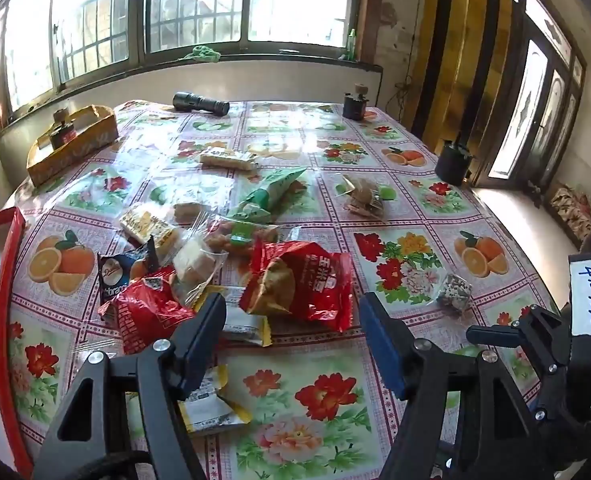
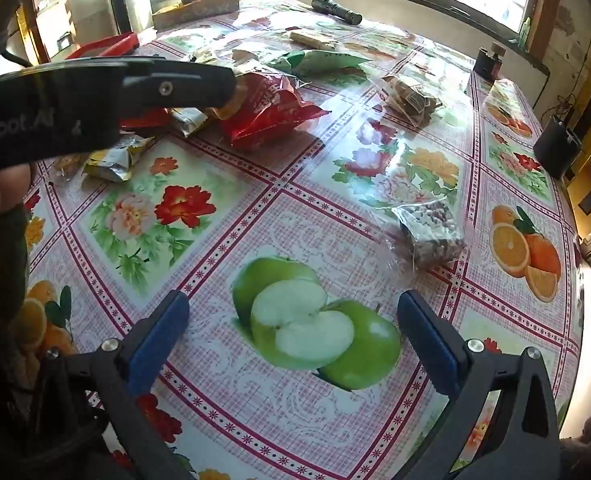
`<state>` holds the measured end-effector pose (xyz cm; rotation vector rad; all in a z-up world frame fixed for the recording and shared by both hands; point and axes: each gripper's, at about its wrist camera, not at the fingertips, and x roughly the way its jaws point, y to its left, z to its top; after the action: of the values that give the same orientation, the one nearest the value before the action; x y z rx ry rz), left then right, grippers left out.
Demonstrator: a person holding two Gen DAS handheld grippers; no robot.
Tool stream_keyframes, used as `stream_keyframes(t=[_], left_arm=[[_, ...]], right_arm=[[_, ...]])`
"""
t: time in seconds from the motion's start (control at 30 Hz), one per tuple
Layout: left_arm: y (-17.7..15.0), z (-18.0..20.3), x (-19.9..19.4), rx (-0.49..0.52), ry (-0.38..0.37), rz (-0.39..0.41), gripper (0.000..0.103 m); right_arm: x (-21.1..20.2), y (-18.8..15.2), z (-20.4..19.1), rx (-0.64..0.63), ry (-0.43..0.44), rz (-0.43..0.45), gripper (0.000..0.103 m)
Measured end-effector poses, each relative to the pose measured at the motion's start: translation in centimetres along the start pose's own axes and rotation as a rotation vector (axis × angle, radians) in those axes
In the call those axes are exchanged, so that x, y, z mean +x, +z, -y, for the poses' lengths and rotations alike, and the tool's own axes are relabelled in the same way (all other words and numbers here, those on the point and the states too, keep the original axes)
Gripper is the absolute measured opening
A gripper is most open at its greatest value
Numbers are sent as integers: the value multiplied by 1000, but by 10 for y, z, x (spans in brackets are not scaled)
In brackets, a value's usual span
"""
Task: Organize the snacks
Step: 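Move both tools toward the snack pile beside the red tray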
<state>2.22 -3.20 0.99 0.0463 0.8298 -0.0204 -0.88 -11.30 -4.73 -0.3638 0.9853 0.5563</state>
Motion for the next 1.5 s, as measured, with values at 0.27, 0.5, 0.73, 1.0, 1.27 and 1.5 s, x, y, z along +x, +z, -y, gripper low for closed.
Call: stream_keyframes(t=[0.27, 0.5, 0.73, 1.0, 1.27, 1.5], left_arm=[[-14, -69, -22, -111, -39, -38, 69], [-20, -88, -37, -132, -60, -35, 69], [-31, -96, -58, -125, -28, -39, 69], [-45, -127, -78, -208, 21, -26, 71], [-61, -154, -89, -289, 98, -42, 71], [-69, -161, -86, -312, 115, -69, 71]], right_arm=[[1, 1, -4, 6, 9, 5, 103], [-1, 1, -2, 10, 16, 7, 103], [-1, 0, 1, 17, 13, 7, 103], [-13, 5, 0, 341, -71, -18, 103], [-90, 37, -51, 466, -249, 281, 103], [-98, 47, -63, 393, -315, 262, 103]])
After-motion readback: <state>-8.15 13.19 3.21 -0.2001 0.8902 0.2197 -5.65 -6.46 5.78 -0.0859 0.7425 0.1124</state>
